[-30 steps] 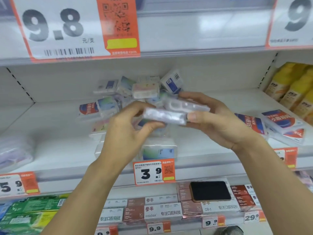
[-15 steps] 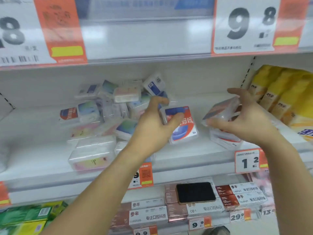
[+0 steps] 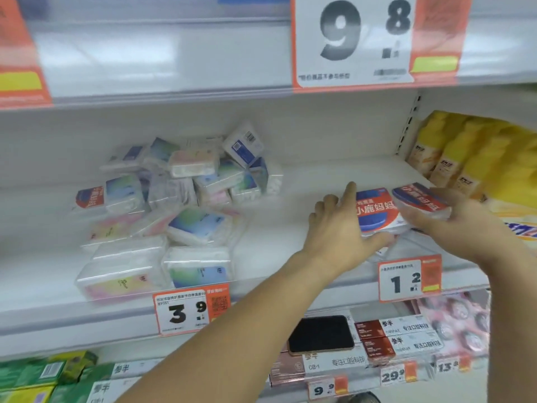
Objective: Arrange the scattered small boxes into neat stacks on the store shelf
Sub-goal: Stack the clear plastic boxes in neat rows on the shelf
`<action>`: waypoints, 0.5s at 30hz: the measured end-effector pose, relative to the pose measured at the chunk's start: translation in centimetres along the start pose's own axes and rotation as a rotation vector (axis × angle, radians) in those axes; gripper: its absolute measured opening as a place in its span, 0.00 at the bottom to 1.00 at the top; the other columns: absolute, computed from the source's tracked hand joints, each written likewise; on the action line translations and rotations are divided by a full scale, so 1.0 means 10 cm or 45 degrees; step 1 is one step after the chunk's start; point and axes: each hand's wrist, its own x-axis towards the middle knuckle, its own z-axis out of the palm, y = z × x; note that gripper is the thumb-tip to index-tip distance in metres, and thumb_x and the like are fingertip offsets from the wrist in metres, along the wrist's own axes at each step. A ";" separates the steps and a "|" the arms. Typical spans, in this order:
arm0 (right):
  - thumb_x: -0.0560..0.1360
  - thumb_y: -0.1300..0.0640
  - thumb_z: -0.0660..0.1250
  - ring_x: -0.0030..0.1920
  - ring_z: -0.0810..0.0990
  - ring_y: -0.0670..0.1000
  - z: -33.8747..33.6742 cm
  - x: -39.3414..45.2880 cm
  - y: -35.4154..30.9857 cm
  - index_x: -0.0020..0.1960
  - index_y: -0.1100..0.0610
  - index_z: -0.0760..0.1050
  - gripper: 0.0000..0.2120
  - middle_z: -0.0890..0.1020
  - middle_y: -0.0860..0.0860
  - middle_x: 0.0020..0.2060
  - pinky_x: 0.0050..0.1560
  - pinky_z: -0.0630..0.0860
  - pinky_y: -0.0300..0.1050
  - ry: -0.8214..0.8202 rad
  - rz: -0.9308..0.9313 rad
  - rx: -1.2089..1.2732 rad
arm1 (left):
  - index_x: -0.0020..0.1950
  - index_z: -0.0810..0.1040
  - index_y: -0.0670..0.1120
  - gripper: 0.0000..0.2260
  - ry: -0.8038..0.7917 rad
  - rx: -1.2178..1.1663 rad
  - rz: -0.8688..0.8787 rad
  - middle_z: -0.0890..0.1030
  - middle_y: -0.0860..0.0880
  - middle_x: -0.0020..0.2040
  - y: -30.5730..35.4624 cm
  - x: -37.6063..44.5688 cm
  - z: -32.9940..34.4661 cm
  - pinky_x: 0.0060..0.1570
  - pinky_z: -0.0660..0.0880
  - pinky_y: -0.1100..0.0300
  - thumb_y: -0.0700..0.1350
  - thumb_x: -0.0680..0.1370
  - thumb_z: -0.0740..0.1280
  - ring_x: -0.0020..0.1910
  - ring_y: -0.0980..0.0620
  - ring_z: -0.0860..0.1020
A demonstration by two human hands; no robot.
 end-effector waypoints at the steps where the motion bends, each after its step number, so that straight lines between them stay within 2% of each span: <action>1: 0.70 0.36 0.69 0.67 0.71 0.61 0.01 0.00 -0.01 0.73 0.53 0.67 0.37 0.75 0.58 0.68 0.64 0.69 0.56 0.032 -0.001 0.012 | 0.78 0.49 0.50 0.45 -0.017 0.021 -0.027 0.72 0.43 0.63 0.02 0.05 0.05 0.58 0.72 0.47 0.66 0.70 0.68 0.60 0.43 0.72; 4: 0.70 0.38 0.71 0.69 0.69 0.63 0.05 -0.04 -0.05 0.72 0.53 0.66 0.36 0.74 0.60 0.67 0.65 0.70 0.59 0.082 0.011 0.024 | 0.78 0.40 0.49 0.47 -0.092 -0.018 -0.113 0.73 0.40 0.64 0.11 0.18 0.14 0.58 0.72 0.45 0.67 0.73 0.64 0.61 0.41 0.72; 7: 0.70 0.43 0.74 0.68 0.70 0.64 0.06 -0.03 -0.07 0.72 0.56 0.68 0.36 0.76 0.61 0.66 0.64 0.71 0.61 0.203 0.049 0.051 | 0.76 0.30 0.52 0.53 -0.229 -0.376 -0.220 0.74 0.44 0.66 0.13 0.24 0.10 0.59 0.75 0.49 0.72 0.69 0.63 0.62 0.45 0.74; 9: 0.69 0.44 0.75 0.67 0.71 0.65 0.05 -0.03 -0.13 0.71 0.58 0.69 0.36 0.77 0.62 0.65 0.63 0.72 0.63 0.366 0.104 0.137 | 0.75 0.29 0.52 0.54 -0.325 -0.424 -0.201 0.75 0.46 0.67 0.07 0.19 0.02 0.61 0.75 0.48 0.66 0.68 0.68 0.63 0.46 0.75; 10: 0.67 0.41 0.74 0.66 0.71 0.66 0.05 -0.03 -0.15 0.69 0.58 0.70 0.37 0.78 0.62 0.63 0.62 0.72 0.63 0.450 0.118 0.177 | 0.76 0.33 0.52 0.52 -0.335 -0.335 -0.157 0.74 0.45 0.66 0.03 0.14 -0.06 0.61 0.74 0.47 0.62 0.69 0.68 0.63 0.45 0.74; 12: 0.63 0.37 0.68 0.61 0.75 0.64 0.10 0.00 -0.22 0.63 0.56 0.74 0.35 0.81 0.59 0.56 0.58 0.75 0.60 0.531 0.038 0.234 | 0.77 0.51 0.47 0.40 -0.206 -0.127 -0.006 0.75 0.42 0.62 -0.01 -0.01 -0.28 0.58 0.75 0.47 0.55 0.72 0.68 0.60 0.42 0.75; 14: 0.67 0.44 0.69 0.50 0.80 0.57 0.17 -0.03 -0.41 0.56 0.55 0.78 0.21 0.82 0.54 0.46 0.50 0.76 0.49 0.521 -0.087 0.285 | 0.67 0.69 0.43 0.23 0.046 -0.101 0.120 0.79 0.43 0.56 -0.05 -0.18 -0.55 0.52 0.76 0.52 0.50 0.74 0.67 0.54 0.43 0.77; 15: 0.70 0.50 0.70 0.46 0.80 0.53 0.22 -0.06 -0.55 0.54 0.55 0.80 0.15 0.82 0.51 0.44 0.49 0.74 0.45 0.499 -0.162 0.334 | 0.61 0.74 0.44 0.17 0.158 -0.093 0.145 0.80 0.45 0.54 -0.09 -0.27 -0.71 0.51 0.75 0.54 0.49 0.75 0.67 0.52 0.45 0.78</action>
